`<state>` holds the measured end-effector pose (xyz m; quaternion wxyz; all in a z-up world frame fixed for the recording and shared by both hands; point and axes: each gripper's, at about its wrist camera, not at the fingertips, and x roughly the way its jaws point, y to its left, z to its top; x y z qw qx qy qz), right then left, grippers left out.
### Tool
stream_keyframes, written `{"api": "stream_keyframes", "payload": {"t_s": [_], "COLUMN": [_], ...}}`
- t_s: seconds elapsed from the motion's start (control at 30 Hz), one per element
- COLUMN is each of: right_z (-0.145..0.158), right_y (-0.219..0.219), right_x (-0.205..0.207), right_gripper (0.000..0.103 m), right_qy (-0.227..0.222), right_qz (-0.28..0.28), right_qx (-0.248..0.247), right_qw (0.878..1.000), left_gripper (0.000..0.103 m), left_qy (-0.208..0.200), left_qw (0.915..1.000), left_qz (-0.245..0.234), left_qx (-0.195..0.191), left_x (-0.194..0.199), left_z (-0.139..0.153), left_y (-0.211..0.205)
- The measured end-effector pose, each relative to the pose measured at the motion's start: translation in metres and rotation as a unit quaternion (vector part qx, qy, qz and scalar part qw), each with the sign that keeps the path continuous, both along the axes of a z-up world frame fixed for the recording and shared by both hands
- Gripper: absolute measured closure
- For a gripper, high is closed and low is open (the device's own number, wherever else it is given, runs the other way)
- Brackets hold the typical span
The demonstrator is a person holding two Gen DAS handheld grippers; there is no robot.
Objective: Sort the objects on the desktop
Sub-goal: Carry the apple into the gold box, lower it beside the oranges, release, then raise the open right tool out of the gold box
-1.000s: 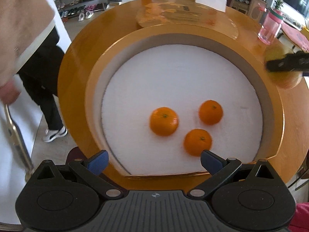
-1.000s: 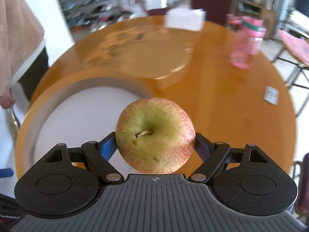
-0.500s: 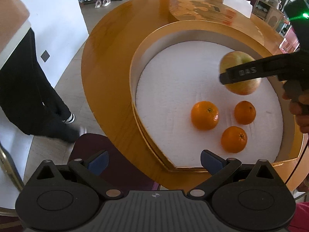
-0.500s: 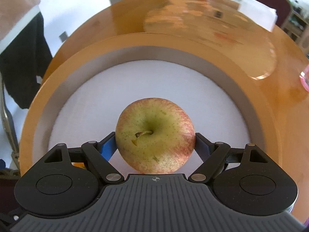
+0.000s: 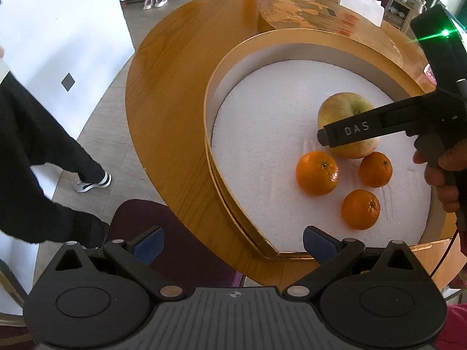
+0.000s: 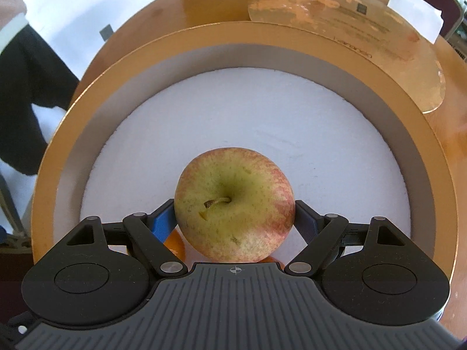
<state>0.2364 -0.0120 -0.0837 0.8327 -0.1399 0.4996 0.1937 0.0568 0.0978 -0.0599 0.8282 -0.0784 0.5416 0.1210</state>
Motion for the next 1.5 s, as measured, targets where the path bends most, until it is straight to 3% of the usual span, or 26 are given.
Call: {"api": "stream_keyframes", "payload": {"t_s": [0.33,0.67,1.1,1.5], "right_z": [0.007,0.036,0.052,0.067], "right_y": [-0.007,-0.028,-0.084,-0.153], "right_x": [-0.002,-0.03,-0.094,-0.142], "right_gripper": [0.012,0.011,0.009,0.009], "right_qy": [-0.001,-0.033,-0.059,-0.068], "right_qz": [0.006,-0.007,-0.102,-0.157], "right_qx": [0.031,0.018,-0.001,0.05], "right_qw": [1.0,0.999,0.993,0.984], "left_gripper": [0.002,0.002,0.001,0.001], "left_qy": [-0.001,-0.008,-0.005,-0.015], "left_qw": [0.9999,0.999,0.9898,0.9893], "left_qz": [-0.011,-0.044,-0.142,-0.144], "left_qx": [0.004,0.003,0.008,0.019], "left_x": [-0.002,0.002,0.018,0.011], "left_z": [0.003,0.006,0.004,0.018], "left_y": [-0.007,-0.018,-0.055,-0.096]}}
